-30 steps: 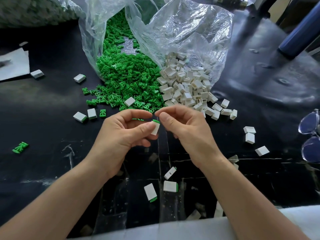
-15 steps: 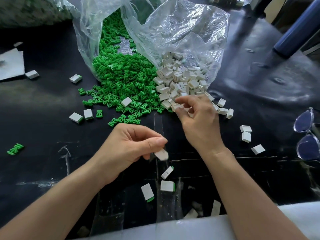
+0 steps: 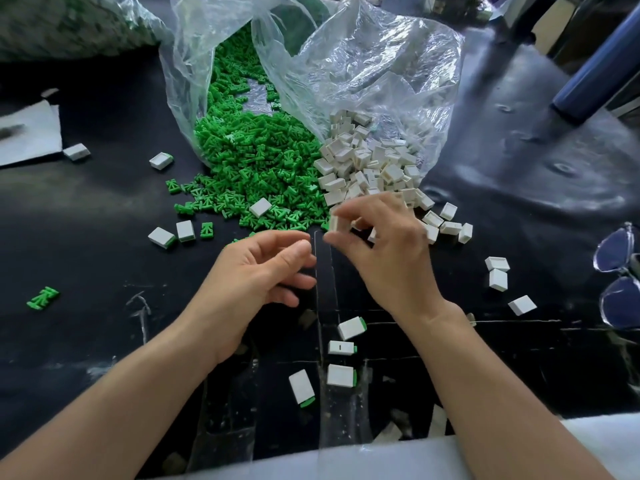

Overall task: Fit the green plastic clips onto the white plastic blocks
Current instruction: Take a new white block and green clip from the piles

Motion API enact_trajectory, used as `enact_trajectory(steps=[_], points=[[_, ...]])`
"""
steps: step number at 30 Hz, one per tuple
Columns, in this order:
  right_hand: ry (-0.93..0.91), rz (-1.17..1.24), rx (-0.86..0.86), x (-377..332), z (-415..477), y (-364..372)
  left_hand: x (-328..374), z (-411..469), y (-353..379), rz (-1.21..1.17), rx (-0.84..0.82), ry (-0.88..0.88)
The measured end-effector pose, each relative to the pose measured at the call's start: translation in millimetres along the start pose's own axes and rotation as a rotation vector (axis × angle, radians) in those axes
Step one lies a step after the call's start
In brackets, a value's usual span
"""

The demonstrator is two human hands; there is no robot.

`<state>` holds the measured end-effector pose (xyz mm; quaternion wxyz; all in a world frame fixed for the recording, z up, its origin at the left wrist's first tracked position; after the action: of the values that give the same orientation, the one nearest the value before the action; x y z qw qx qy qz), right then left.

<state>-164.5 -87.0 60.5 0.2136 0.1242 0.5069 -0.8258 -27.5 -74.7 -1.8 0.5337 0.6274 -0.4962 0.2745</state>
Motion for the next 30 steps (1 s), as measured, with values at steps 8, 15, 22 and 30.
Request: enact_trajectory(steps=[8, 15, 22, 30], points=[[-0.179, 0.157, -0.254, -26, -11, 24, 1, 4, -9, -0.046, 0.046, 0.035], [0.030, -0.305, -0.406, 14, -9, 49, 3, 4, -10, -0.051, 0.076, 0.051], [0.066, -0.238, -0.321, 15, -7, 39, 1, 4, -9, -0.069, 0.059, 0.027], [0.015, -0.182, -0.302, 8, -7, 40, -1, 2, -5, -0.073, 0.033, 0.003]])
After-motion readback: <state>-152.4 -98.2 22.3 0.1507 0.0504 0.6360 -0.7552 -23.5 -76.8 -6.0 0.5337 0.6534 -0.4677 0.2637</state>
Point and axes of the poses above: each hand's wrist, its own z-axis towards the middle knuckle, its own y-axis out of the palm, x = y × z, the point moved 9 cm from there along z, towards the middle knuckle, and after that the axes turned 15 degrees about -z, right-handed, at the moved point
